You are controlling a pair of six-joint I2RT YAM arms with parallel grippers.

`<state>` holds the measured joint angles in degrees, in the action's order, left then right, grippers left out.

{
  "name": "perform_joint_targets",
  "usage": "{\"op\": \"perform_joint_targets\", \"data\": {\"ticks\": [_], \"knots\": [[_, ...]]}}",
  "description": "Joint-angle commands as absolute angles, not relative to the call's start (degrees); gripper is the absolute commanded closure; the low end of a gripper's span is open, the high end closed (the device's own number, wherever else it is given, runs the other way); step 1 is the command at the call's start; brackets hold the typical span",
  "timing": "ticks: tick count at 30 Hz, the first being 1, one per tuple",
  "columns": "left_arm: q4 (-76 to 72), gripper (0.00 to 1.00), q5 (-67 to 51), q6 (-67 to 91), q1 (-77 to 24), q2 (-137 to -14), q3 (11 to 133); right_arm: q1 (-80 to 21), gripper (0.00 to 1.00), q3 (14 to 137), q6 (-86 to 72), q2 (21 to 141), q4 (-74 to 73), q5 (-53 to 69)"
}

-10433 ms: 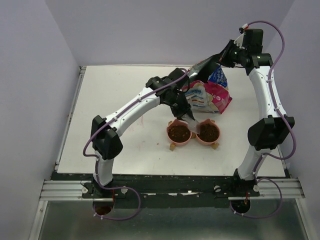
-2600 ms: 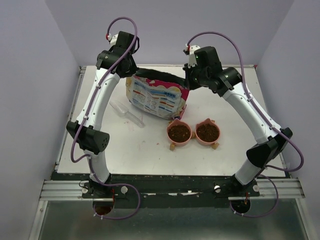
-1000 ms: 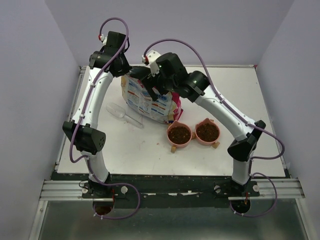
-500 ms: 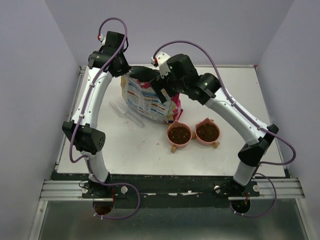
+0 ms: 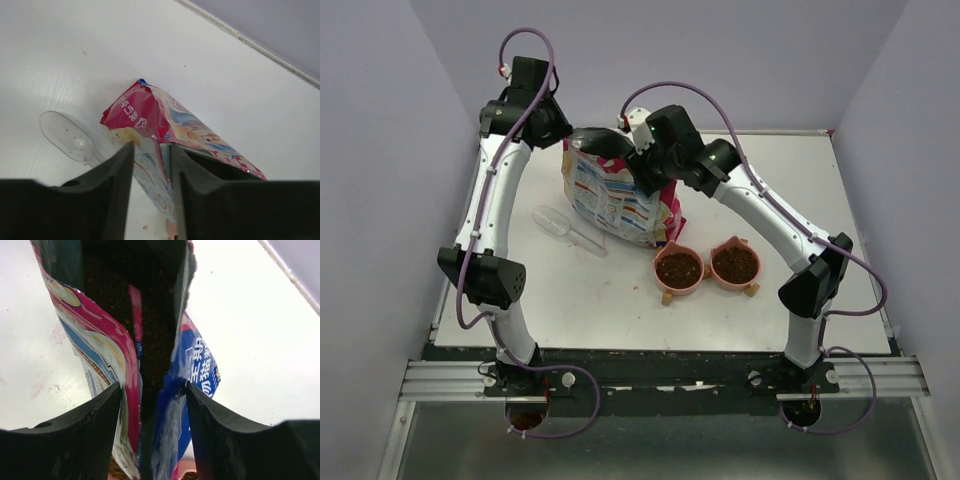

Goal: Serve the pet food

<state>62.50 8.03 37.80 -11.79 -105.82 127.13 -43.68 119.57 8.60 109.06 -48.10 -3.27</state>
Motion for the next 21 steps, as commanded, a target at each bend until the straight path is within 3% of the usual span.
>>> {"op": "perform_joint_targets", "data": {"ticks": [1, 5, 7, 12, 21], "knots": [[57.9, 0.46, 0.3, 40.3, -5.2, -98.4, 130.6, -44.6, 0.45, 115.8, 7.3, 107.8, -43.3, -3.2], [57.3, 0.23, -4.7, 44.7, -1.9, -95.1, 126.2, -44.5, 0.62, 112.9, 7.5, 106.3, -41.0, -5.4], [55.7, 0.13, -9.2, 50.5, -0.9, -93.5, 120.9, -44.6, 0.66, 113.0, 8.9, 106.4, -41.2, -5.5], [51.6, 0.09, -19.3, 65.7, -0.5, -93.0, 110.7, -44.7, 0.75, 114.0, 12.3, 107.1, -42.4, -3.6], [58.0, 0.09, -19.0, 73.9, -0.6, -99.9, 113.5, -45.0, 0.67, 114.3, 15.6, 106.8, -42.9, -2.8]]}}
